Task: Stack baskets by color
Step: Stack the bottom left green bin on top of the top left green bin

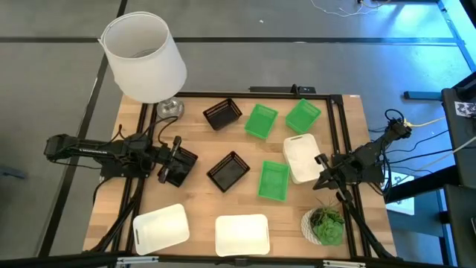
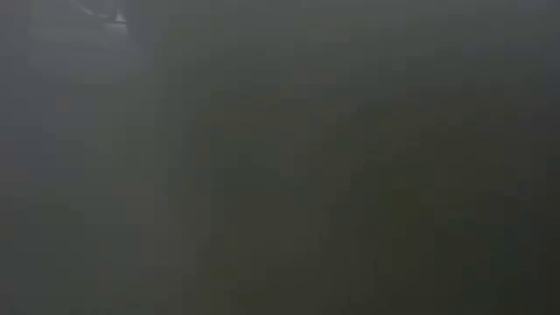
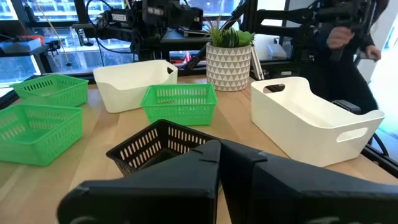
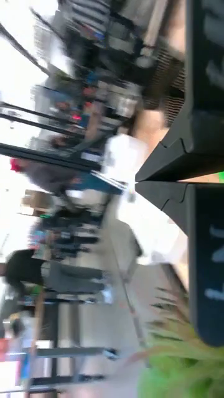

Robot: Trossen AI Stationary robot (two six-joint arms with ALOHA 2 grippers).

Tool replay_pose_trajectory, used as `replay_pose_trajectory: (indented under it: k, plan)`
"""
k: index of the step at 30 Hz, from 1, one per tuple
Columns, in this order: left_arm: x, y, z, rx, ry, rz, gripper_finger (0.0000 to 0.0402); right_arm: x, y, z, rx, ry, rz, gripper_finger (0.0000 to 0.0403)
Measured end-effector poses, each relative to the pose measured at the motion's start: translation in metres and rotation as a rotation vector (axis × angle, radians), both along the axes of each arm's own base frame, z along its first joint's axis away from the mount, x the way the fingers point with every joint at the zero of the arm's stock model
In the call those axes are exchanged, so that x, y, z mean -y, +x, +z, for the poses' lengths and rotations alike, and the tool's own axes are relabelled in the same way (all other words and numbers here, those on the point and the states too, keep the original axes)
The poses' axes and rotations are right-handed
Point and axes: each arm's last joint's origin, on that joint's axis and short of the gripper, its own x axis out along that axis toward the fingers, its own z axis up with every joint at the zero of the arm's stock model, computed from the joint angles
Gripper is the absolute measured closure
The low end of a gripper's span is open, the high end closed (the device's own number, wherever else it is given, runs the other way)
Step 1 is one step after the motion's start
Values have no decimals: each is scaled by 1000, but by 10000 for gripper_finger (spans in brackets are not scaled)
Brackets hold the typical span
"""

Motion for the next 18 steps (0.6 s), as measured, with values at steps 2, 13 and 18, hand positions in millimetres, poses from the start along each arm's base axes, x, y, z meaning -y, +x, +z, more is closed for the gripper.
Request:
replay_pose_trajectory:
  k: [2, 13, 18]
  plan:
    - [0, 0, 0, 0, 0, 0, 401, 1, -4, 18, 85, 36, 38, 398]
    - [0, 0, 0, 0, 0, 0, 401, 29, -42, 119, 242, 64, 19, 398]
    - [0, 0, 0, 0, 0, 0, 401, 41, -51, 144, 131, 26, -130, 398]
